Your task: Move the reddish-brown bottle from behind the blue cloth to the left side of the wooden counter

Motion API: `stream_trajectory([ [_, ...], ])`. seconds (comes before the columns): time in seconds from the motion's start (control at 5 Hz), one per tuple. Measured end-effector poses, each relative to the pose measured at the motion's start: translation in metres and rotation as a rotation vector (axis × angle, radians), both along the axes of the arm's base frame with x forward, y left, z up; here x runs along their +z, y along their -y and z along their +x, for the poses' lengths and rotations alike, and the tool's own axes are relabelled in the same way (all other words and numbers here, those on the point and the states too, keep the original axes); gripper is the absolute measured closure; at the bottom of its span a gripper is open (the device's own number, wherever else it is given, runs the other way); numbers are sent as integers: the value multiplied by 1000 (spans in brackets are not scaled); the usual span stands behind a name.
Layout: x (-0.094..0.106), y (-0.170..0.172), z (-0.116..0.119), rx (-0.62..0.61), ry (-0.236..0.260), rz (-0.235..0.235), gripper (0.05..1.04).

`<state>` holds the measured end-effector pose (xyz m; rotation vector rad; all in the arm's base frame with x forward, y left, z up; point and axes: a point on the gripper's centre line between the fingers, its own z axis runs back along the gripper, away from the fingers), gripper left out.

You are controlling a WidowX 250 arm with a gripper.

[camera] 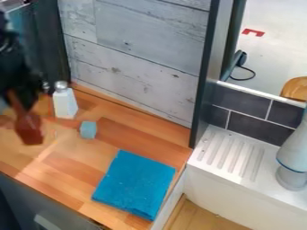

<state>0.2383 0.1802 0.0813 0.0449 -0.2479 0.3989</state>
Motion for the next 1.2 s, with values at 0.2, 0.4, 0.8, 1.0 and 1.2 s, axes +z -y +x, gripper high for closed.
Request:
stream_trajectory([
  [0.2,-16,-15,-2,13,-30,-16,714],
  [0.4,-24,-22,3,12,-40,3,714],
  [0.8,-38,-33,8,16,-52,38,714],
  [1.0,-41,-36,9,26,-56,38,646],
  [1.2,-43,-35,9,38,-59,33,333],
])
